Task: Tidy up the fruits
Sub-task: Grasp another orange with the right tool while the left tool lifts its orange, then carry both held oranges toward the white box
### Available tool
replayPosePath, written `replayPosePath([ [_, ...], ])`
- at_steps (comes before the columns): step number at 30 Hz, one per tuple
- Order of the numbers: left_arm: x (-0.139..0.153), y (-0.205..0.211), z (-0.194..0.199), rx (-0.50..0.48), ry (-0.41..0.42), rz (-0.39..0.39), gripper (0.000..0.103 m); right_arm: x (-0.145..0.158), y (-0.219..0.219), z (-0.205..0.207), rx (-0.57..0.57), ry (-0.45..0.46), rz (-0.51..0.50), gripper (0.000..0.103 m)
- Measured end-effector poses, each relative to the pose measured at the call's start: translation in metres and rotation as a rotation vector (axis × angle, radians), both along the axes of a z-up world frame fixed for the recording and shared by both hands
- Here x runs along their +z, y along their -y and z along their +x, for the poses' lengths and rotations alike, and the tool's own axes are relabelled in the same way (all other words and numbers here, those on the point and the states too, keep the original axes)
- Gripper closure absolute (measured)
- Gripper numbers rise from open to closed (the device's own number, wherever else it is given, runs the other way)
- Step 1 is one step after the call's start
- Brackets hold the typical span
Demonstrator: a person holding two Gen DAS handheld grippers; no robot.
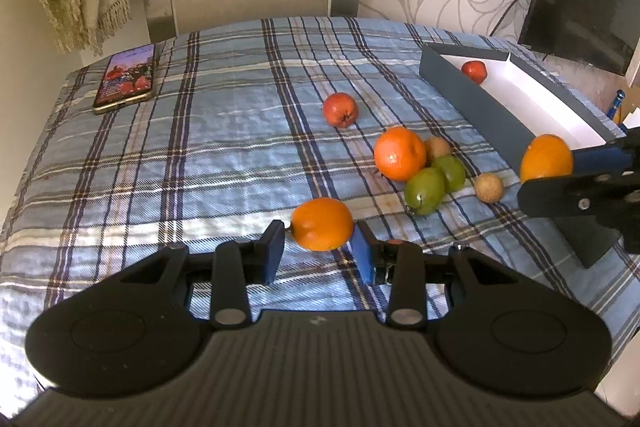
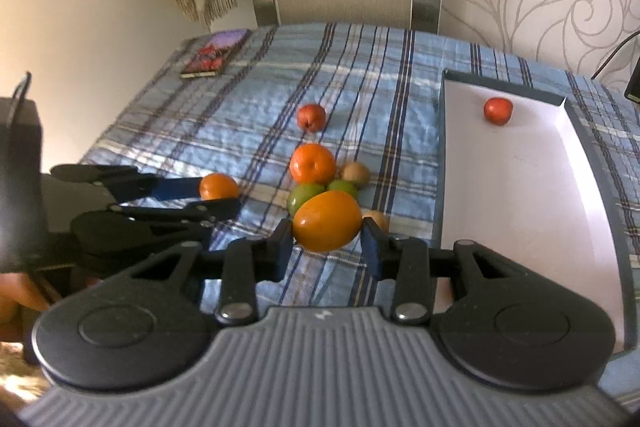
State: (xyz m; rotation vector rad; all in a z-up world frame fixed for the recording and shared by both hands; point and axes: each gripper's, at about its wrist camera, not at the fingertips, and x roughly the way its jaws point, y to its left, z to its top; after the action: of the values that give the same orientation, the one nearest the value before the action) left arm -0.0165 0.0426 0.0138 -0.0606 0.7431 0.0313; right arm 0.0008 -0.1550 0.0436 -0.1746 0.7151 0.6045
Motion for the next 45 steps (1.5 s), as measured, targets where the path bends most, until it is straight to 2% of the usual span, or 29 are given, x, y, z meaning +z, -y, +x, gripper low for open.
replayPosePath([
  [9,0.013,0.006,-0.006,0.008,0.035,0.022,0.06,0.013,0.009,-0.007,0.028,0.006,0.038,0.063],
  [26,0.034,0.021,-0.016,0.005,0.071,0.045,0.06,0.016,0.027,-0.011,0.014,0.011,0.091,0.063],
  [34,0.044,0.037,-0.017,-0.027,0.11,0.071,0.06,0.02,0.037,-0.015,0.006,0.017,0.098,0.063],
  [45,0.047,0.052,-0.011,-0.061,0.119,0.056,0.06,0.022,0.054,-0.018,-0.031,0.023,0.103,0.063],
])
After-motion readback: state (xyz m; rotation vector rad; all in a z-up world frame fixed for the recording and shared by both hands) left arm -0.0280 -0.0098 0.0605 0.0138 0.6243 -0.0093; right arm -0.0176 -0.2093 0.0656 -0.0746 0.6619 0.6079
